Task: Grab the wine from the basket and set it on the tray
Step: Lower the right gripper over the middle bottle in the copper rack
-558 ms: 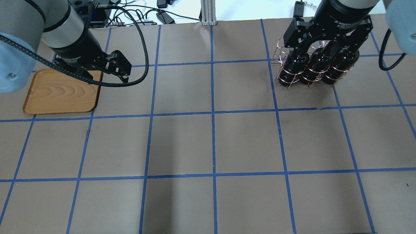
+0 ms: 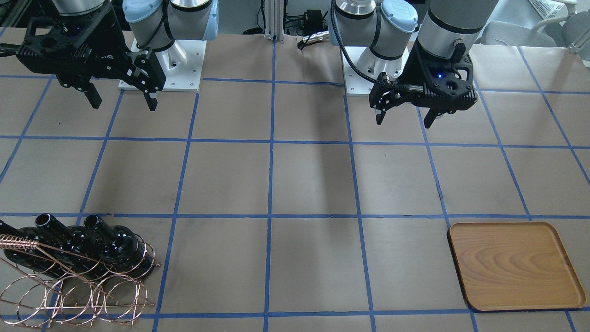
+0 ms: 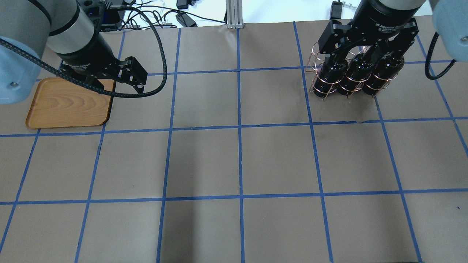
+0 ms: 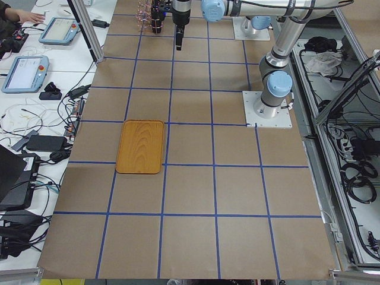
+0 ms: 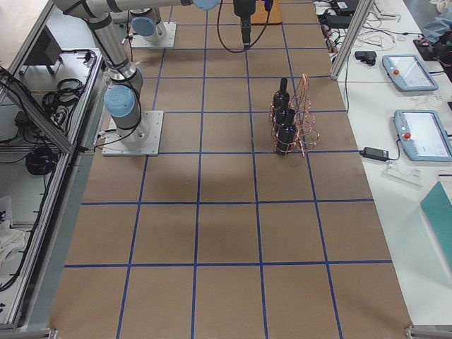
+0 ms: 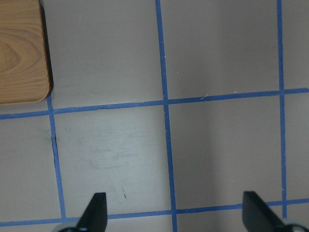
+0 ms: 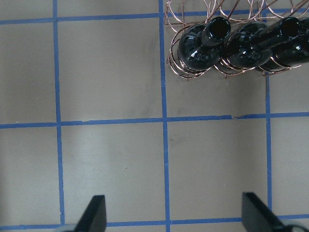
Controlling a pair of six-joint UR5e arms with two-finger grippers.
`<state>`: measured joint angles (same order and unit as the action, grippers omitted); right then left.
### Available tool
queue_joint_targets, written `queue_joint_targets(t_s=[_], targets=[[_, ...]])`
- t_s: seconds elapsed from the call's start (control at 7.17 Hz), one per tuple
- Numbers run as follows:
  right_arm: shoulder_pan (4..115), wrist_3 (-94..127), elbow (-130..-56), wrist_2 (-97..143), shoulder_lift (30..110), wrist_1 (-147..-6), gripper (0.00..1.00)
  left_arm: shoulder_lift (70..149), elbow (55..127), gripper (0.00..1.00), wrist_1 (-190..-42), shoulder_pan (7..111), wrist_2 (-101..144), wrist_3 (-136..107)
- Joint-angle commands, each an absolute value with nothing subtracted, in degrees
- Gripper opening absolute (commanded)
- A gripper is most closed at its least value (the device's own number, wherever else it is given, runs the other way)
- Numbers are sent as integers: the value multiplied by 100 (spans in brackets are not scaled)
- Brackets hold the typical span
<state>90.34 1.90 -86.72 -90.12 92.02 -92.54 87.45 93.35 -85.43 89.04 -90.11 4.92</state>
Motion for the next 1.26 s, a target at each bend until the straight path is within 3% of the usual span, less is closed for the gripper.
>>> queue_joint_targets(t_s=[0.0, 0.56, 1.12], targets=[[8878, 80, -8622, -9017, 9037, -9290, 100, 8745, 9343, 100, -8543, 8903, -9018, 484], [7894, -1491, -8035, -8938, 8001, -9491, 100, 8745, 9378, 100, -8543, 8903, -9018, 527], [7893, -1730, -7761, -9192, 7103, -10018, 100, 8745, 9378, 100, -8543, 8842, -9026, 545]])
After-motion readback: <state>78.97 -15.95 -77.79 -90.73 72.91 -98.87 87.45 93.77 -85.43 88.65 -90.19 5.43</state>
